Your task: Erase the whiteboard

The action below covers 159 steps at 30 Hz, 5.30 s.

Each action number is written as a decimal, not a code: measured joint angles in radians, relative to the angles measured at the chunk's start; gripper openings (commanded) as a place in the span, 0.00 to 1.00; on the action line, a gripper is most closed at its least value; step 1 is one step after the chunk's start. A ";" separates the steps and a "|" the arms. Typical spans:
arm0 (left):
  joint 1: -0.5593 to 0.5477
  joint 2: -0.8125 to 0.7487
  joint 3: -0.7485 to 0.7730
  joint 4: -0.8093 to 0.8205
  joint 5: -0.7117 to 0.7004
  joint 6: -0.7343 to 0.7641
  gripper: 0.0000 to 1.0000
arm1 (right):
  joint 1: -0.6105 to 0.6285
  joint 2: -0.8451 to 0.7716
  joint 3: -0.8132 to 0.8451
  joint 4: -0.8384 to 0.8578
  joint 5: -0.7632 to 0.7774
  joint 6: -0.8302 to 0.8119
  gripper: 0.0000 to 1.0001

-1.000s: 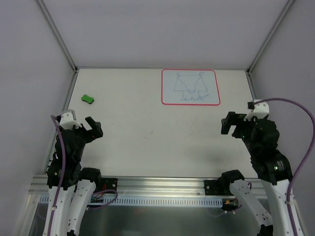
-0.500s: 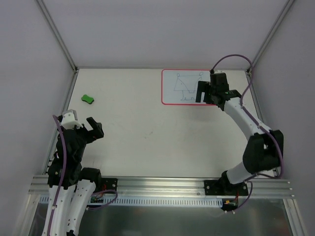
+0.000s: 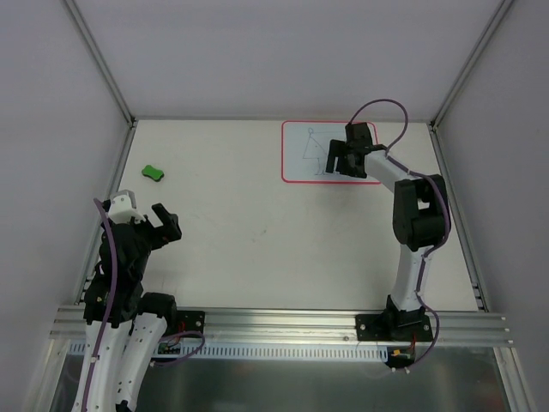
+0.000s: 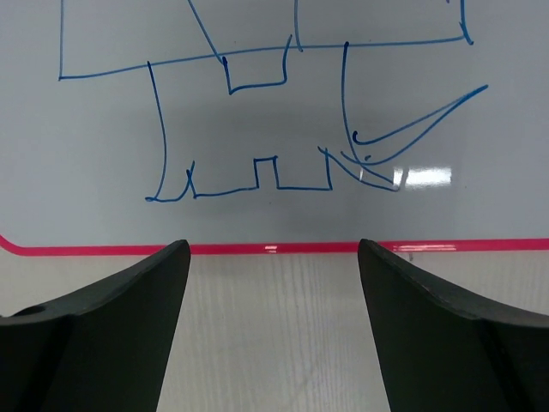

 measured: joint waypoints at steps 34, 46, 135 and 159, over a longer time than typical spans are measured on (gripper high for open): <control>-0.005 -0.011 0.000 0.000 0.000 0.000 0.99 | 0.193 -0.214 -0.398 0.127 -0.105 0.206 0.61; -0.006 -0.022 -0.001 0.000 0.001 0.000 0.99 | 0.610 -0.309 -0.483 0.017 -0.163 0.280 0.61; 0.300 1.503 0.795 0.042 -0.012 -0.404 0.97 | 0.134 -0.204 -0.351 -0.092 -0.124 -0.031 0.33; 0.343 1.863 1.056 0.045 -0.025 -0.452 0.70 | 0.179 -0.248 -0.375 -0.110 -0.140 -0.032 0.34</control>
